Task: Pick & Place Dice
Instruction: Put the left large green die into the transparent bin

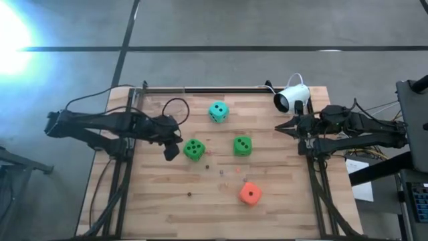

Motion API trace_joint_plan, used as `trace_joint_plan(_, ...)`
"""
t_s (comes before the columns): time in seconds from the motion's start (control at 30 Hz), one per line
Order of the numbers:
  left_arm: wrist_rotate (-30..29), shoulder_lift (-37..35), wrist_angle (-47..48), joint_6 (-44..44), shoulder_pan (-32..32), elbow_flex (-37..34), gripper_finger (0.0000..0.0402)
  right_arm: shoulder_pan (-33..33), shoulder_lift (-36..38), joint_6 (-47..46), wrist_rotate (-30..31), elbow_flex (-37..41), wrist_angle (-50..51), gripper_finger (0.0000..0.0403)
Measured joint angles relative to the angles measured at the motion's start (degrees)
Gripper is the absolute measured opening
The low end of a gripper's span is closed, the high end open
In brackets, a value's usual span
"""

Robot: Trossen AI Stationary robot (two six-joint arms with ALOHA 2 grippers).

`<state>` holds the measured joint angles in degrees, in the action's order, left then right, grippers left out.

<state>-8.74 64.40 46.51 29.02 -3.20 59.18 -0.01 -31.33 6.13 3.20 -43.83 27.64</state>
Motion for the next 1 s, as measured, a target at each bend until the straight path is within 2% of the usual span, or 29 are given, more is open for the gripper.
trace_joint_plan(0.43, -0.7, 10.3, 5.7, 5.1, -0.1, 6.9, 0.0002, 0.0, 0.0, 0.0, -0.1, 0.0, 0.0, 0.0027)
trace_joint_plan(0.87, -0.7, 17.6, 6.4, 9.0, -0.7, 7.3, 0.0002, 0.0, 0.0, 0.0, -0.1, 0.0, 0.0, 0.0027)
trace_joint_plan(1.0, -0.7, 17.9, 7.4, 9.0, -0.7, 7.2, 0.0002, 0.0, 0.0, 0.0, -0.1, 0.0, 0.0, 0.0027)
